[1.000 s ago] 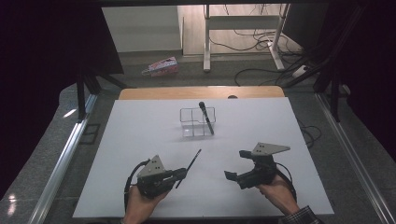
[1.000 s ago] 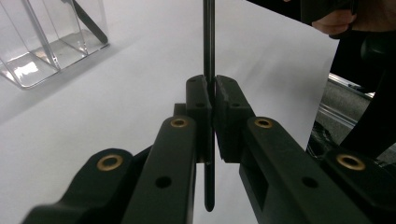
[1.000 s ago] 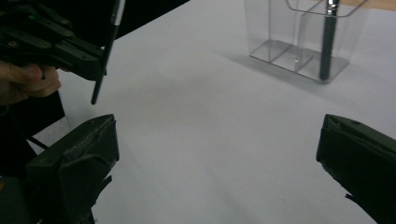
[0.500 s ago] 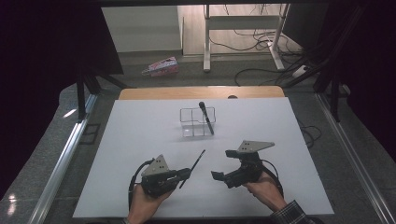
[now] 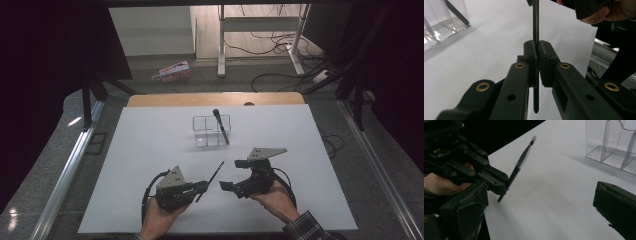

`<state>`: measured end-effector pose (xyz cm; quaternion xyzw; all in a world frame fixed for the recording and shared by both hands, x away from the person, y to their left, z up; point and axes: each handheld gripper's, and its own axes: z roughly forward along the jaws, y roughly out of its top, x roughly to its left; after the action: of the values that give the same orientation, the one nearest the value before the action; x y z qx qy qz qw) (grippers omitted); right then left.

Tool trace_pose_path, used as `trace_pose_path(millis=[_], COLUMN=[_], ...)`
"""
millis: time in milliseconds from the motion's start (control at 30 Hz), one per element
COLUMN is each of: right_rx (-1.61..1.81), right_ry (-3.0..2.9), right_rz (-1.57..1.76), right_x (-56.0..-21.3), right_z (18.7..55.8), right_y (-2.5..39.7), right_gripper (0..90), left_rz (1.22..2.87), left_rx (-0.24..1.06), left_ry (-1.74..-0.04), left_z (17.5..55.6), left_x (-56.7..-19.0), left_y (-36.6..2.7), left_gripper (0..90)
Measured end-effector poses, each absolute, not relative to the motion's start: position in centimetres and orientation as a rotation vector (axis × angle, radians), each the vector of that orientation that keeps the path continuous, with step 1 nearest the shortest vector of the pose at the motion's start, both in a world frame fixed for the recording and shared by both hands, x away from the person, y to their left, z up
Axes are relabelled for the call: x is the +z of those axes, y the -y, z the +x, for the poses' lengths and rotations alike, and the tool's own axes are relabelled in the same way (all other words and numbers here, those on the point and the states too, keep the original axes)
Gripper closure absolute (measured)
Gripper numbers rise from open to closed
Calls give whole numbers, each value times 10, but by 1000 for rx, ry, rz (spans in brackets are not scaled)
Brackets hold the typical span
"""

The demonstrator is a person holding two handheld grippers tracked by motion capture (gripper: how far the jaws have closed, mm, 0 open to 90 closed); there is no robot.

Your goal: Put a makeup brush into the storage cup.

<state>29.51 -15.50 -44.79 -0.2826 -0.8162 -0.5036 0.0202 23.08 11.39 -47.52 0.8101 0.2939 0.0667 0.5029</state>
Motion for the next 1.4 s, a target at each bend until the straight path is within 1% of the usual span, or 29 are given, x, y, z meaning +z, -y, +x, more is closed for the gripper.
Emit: trace_pose_path(millis=[133, 267, 300, 367, 467, 600, 633, 667, 800, 867, 900, 933, 967, 1033, 1267, 1400], right_rx=[-1535, -1523, -1529, -1530, -1536, -1534, -1534, -1533, -1544, -1552, -1552, -1556, -1560, -1562, -1553, -1557], right_ry=[2503, 2496, 2481, 2472, 2465, 2438, 2438, 2420, 2385, 2357, 2357, 2349, 2341, 2301, 2337, 2384], right_rz=[-898, -904, -905, -911, -917, -891, -891, -885, -878, -876, -876, -871, -864, -855, -834, -826], right_x=[-448, -447, -447, -446, -444, -443, -443, -442, -442, -442, -442, -441, -441, -442, -440, -438], right_z=[297, 298, 298, 299, 299, 300, 300, 300, 301, 302, 302, 302, 301, 302, 299, 298], right_y=[149, 146, 144, 142, 140, 138, 138, 138, 141, 142, 142, 142, 142, 142, 139, 139], right_gripper=[7, 39, 76, 116, 212, 382, 382, 456, 598, 658, 658, 694, 793, 842, 849, 849], left_rz=[1963, 1964, 1964, 1963, 1963, 1964, 1964, 1965, 1966, 1967, 1969, 1971, 1974, 1983, 1999, 2010], left_rx=[161, 160, 161, 162, 162, 161, 161, 161, 160, 159, 160, 162, 161, 160, 160, 184], left_ry=[-703, -700, -700, -701, -701, -701, -701, -703, -705, -704, -702, -701, -697, -688, -702, -716], left_z=[231, 231, 231, 231, 231, 231, 231, 231, 231, 231, 231, 231, 231, 231, 232, 232], left_x=[-475, -476, -475, -475, -475, -476, -476, -476, -476, -476, -476, -476, -477, -477, -478, -479], left_y=[-111, -111, -111, -111, -111, -110, -110, -110, -111, -110, -110, -110, -109, -108, -107, -107], left_gripper=[857, 858, 857, 857, 858, 857, 857, 857, 858, 857, 857, 858, 857, 855, 833, 725])
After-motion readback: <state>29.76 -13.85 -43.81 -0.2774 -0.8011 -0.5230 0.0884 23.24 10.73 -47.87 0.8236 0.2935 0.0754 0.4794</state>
